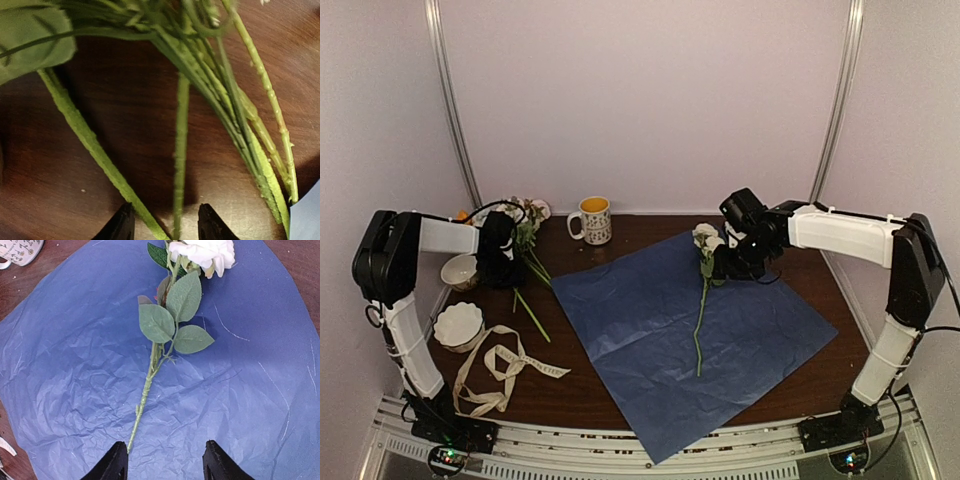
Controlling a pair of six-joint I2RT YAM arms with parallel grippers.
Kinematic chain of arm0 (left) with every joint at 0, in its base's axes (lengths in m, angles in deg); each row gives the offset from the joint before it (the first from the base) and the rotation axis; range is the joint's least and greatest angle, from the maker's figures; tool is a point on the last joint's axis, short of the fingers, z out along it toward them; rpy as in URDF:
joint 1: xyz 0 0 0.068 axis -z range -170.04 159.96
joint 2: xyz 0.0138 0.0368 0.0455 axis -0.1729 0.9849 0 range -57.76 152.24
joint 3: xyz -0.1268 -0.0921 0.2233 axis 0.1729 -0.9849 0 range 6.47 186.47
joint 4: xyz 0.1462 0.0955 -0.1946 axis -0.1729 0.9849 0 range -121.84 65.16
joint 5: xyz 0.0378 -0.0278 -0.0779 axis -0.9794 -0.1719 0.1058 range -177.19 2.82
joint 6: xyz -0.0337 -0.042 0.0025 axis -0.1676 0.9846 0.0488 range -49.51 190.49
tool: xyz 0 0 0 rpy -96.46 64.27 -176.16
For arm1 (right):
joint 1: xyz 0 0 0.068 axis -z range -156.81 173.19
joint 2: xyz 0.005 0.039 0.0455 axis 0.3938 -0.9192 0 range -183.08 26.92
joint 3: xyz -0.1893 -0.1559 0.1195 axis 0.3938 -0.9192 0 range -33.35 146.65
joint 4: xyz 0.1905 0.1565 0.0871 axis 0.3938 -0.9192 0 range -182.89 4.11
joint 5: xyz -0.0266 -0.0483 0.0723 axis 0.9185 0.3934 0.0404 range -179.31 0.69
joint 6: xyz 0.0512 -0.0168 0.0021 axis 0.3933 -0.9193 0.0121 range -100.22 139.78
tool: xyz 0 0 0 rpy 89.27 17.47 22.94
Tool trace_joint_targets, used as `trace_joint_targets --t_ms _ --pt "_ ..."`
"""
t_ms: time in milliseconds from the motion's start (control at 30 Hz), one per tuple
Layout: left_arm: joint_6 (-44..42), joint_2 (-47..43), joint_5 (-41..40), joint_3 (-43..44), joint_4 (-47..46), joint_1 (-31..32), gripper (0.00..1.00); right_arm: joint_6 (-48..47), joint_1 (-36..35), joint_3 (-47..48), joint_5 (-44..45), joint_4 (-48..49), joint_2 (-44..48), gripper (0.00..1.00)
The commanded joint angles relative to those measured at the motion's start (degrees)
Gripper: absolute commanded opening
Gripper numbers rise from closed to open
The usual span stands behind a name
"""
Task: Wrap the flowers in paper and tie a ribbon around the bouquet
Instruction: Pick up the fake flower from the corner of the board.
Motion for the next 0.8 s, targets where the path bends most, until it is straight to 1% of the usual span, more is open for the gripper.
trace_joint_targets --t_ms 0,67,100,133,167,200,233,333,400,533,700,767 --pt "-0.6 0.1 3.2 0.0 -2.1 -0.2 0.46 -0.4 -0.6 -1.5 1.9 -0.8 1.7 0.51" --pt "-0.6 -1.2 3.0 -0.6 -2.7 -0.1 0.45 -0.4 -0.8 -1.5 2.0 -0.9 1.8 0.52" --pt "-0.9 -2.1 3.3 -1.0 -3.3 -0.1 0.42 -0.4 -0.9 -1.5 2.0 -0.9 1.9 0.51" --pt "-1.1 -2.7 3.6 -1.3 -4.0 0.0 0.36 -0.4 -1.0 -1.6 2.0 -1.0 1.9 0.51" --pt "-1.2 -2.9 3.6 -1.4 -4.3 0.0 0.25 -0.4 -1.1 -1.5 2.0 -1.0 2.0 0.51" --pt "-1.2 -2.8 3.5 -1.3 -4.2 0.0 0.1 -0.4 -1.1 -1.6 2.0 -1.1 2.1 0.51" --pt "-1.1 -2.6 3.4 -1.2 -4.0 0.0 0.0 -0.4 -1.2 -1.6 2.0 -1.2 2.2 0.51" --pt "-0.1 -3.3 3.9 -2.9 -4.2 0.0 0.0 -0.5 -1.4 -1.7 2.0 -1.5 3.1 0.51" --pt "1.4 -6.9 3.2 -5.0 -5.1 0.0 0.0 -0.5 -1.5 -1.9 2.2 -1.7 3.9 0.51" --pt "0.4 -16.8 -2.5 -6.5 -3.1 1.1 0.0 -0.4 -1.6 -1.8 2.3 -2.0 5.3 0.52" --pt "0.9 -30.5 -6.2 -8.2 -1.1 2.1 0.0 0.0 -2.3 -1.5 2.4 -2.3 6.7 0.52" --pt "-0.8 -35.5 -12.2 -7.3 1.1 4.2 0.0 0.0 -2.5 -1.4 2.5 -2.2 7.4 0.51"
